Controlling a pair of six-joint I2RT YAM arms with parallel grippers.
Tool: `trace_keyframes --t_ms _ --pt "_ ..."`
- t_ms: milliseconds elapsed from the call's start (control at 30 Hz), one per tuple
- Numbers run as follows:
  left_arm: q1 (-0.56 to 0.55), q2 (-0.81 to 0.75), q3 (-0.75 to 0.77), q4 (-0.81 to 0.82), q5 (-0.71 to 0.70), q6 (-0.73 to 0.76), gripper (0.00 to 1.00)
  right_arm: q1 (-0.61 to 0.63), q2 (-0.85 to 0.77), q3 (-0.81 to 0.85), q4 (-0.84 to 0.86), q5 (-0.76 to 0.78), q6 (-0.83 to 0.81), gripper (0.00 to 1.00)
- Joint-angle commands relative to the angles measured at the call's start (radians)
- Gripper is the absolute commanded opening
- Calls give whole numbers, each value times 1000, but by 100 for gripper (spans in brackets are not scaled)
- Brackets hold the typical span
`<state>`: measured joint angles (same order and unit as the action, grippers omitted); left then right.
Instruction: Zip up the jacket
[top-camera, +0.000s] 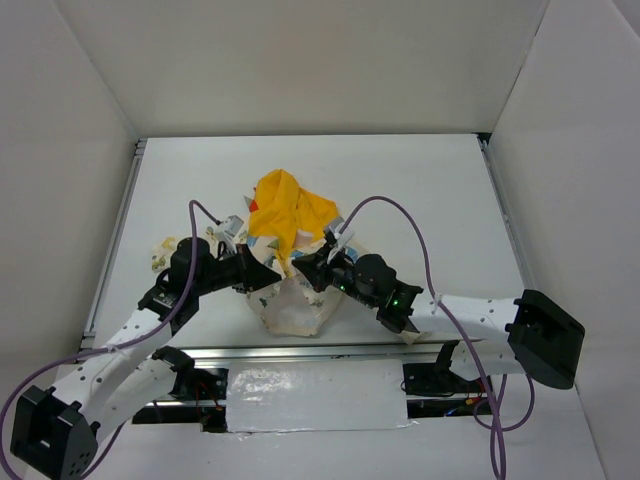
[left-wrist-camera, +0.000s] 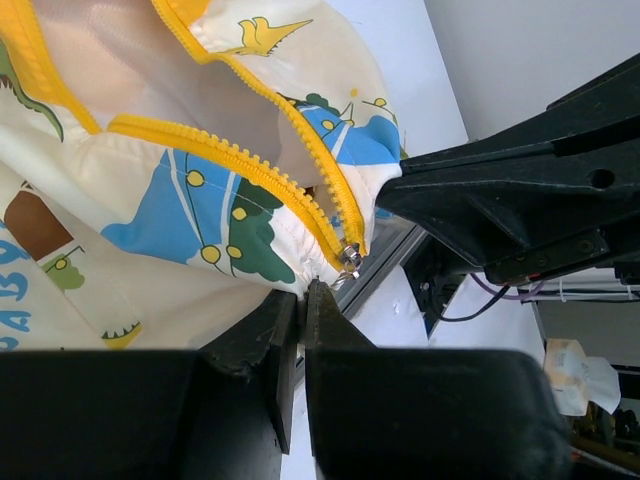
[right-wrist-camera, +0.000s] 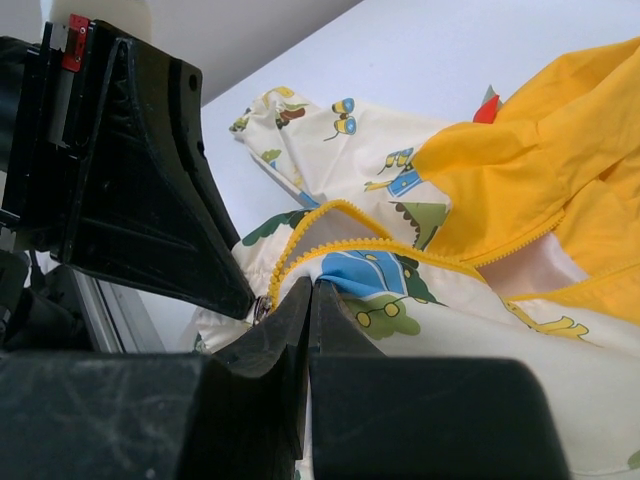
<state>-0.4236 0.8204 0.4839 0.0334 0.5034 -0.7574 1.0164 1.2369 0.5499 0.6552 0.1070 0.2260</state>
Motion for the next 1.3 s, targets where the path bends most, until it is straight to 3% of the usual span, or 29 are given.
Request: trace_keyframes --t_ms 0,233,367,833,933,1000,1267 --pt "-14 -24 18 7 54 44 0 -4 -4 58 3 -55 10 0" --pt "-20 -9 12 49 107 46 0 -7 -19 73 -80 -59 52 0" --pt "-21 -27 5 59 107 35 0 -7 -11 88 -126 -170 76 0" --pt "-21 -7 1 54 90 36 0 -35 -50 13 -71 -250 157 9" --pt "-21 -13 2 30 58 40 0 -38 -63 -4 -63 -241 164 8" --pt "-21 -12 4 10 46 46 0 -39 -71 -16 -60 -225 174 0" --pt "-26 -1 -1 10 34 46 0 -45 -88 -8 -72 -219 196 0"
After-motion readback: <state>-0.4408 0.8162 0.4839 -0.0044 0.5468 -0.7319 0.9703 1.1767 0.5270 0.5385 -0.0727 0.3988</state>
